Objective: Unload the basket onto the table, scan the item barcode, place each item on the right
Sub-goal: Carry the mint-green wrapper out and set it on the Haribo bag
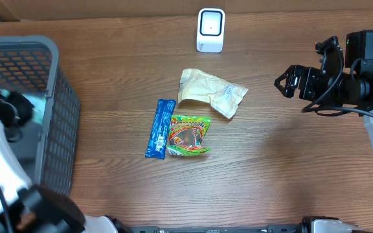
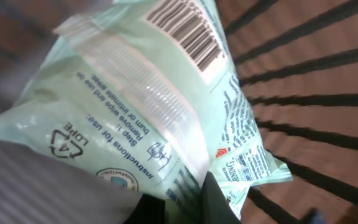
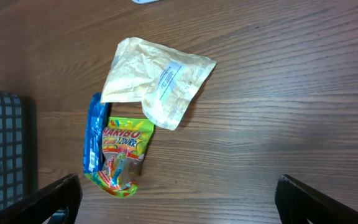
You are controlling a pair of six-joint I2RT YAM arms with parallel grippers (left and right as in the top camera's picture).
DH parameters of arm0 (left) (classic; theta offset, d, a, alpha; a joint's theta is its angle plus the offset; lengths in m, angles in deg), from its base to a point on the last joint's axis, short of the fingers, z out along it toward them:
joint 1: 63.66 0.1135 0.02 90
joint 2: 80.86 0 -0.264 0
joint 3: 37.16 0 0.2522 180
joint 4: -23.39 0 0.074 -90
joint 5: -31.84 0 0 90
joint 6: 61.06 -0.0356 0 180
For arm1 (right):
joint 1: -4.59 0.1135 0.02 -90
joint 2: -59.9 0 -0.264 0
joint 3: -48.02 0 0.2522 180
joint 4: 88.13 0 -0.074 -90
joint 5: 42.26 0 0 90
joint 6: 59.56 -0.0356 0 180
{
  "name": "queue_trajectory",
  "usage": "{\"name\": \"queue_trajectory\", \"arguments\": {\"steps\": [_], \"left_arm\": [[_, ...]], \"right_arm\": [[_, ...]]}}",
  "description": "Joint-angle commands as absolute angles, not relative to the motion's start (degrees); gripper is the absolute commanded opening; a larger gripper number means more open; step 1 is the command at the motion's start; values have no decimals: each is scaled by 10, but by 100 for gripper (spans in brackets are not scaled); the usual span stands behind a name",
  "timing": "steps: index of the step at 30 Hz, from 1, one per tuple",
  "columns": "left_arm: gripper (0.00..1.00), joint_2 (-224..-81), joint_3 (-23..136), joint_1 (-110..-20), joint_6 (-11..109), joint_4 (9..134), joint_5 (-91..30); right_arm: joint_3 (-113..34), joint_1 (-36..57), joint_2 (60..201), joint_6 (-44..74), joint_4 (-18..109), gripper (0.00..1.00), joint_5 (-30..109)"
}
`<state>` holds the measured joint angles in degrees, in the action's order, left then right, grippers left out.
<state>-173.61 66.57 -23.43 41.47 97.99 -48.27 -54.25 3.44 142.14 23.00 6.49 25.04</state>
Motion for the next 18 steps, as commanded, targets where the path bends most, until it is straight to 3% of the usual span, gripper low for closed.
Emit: {"name": "queue_trajectory", "arguments": {"steps": [1, 8, 13, 18], "left_arm": [[4, -1648, 729, -235, 372, 1000, -459], [4, -1550, 734, -304, 246, 1048, -289], [4, -1557, 679, -433, 216, 1078, -281], [4, -1585, 551, -562, 231, 1009, -283]], "right_arm": [[-554, 30, 1422, 234, 66, 100, 245], [-554, 30, 1422, 234, 68, 100, 245], [-554, 30, 1422, 234, 68, 100, 245], [-554, 30, 1422, 234, 68, 100, 245]]}}
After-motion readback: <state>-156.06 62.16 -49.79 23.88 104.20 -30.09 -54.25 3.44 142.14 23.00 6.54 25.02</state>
